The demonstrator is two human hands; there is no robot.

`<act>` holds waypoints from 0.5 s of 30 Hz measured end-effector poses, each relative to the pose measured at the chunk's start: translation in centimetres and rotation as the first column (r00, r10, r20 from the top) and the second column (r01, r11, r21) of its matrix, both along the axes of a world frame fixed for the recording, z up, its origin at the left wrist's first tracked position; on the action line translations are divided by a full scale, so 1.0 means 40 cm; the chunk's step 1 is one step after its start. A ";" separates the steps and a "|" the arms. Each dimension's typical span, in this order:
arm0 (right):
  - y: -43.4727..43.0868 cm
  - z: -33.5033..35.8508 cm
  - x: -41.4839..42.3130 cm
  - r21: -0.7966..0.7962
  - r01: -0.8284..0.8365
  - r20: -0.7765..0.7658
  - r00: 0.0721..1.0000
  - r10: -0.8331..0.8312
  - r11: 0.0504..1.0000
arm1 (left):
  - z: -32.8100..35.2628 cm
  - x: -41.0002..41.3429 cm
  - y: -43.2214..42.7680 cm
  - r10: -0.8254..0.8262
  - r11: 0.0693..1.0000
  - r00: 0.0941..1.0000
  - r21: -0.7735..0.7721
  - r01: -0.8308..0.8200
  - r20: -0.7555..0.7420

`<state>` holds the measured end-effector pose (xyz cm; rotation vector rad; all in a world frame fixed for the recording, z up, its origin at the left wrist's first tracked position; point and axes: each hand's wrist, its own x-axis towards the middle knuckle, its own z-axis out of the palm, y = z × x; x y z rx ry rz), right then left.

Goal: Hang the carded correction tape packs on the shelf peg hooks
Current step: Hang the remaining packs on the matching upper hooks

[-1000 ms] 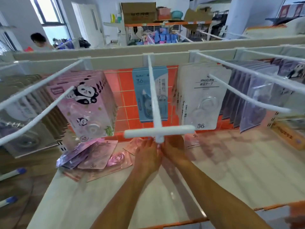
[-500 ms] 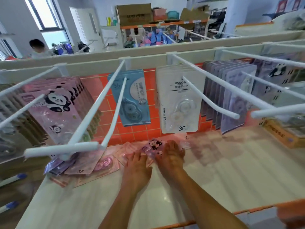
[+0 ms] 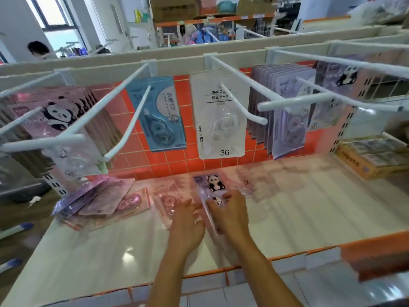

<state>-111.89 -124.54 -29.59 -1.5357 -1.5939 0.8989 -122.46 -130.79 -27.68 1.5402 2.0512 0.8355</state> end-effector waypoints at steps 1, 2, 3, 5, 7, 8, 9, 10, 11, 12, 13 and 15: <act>-0.005 0.012 0.013 -0.018 0.010 -0.055 0.998 -0.011 1.000 | 0.027 0.023 -0.015 0.000 1.000 0.995 0.007 -0.001 0.103; -0.010 0.024 0.026 -0.025 0.017 -0.106 0.994 -0.020 1.000 | 0.044 0.039 -0.026 -0.006 1.000 0.975 0.001 0.006 0.222; -0.017 0.040 0.037 -0.021 0.023 -0.152 0.988 -0.026 1.000 | 0.056 0.051 -0.036 -0.023 1.000 0.926 0.003 0.023 0.378; -0.031 0.061 0.060 -0.026 0.033 -0.236 0.971 -0.039 0.999 | 0.070 0.066 -0.054 -0.025 0.999 0.735 -0.004 0.037 0.678; -0.055 0.074 0.082 -0.074 0.039 -0.327 0.943 -0.061 0.996 | 0.070 0.076 -0.069 0.011 0.999 0.622 -0.039 0.031 0.783; -0.067 0.079 0.090 -0.096 0.033 -0.368 0.927 -0.066 0.995 | 0.071 0.079 -0.073 0.024 0.999 0.628 -0.048 0.022 0.778; -0.078 0.086 0.096 -0.100 0.025 -0.403 0.913 -0.064 0.995 | 0.071 0.081 -0.076 0.031 0.998 0.658 -0.054 0.014 0.752; -0.086 0.092 0.101 -0.091 0.027 -0.431 0.900 -0.064 0.995 | 0.071 0.082 -0.078 0.029 0.999 0.688 -0.047 0.008 0.725; -0.093 0.101 0.104 -0.074 0.038 -0.457 0.887 -0.068 0.997 | 0.075 0.080 -0.081 0.027 0.999 0.708 -0.038 0.001 0.706; -0.098 0.105 0.106 -0.060 0.058 -0.482 0.873 -0.080 0.997 | 0.075 0.074 -0.085 0.025 0.999 0.718 -0.033 -0.003 0.696; -0.105 0.115 0.109 -0.053 0.079 -0.506 0.857 -0.095 0.995 | 0.077 0.068 -0.090 0.023 0.999 0.728 -0.036 0.003 0.685; -0.122 0.123 0.115 -0.039 0.097 -0.545 0.832 -0.103 0.995 | 0.084 0.061 -0.105 0.000 0.999 0.726 -0.033 0.031 0.688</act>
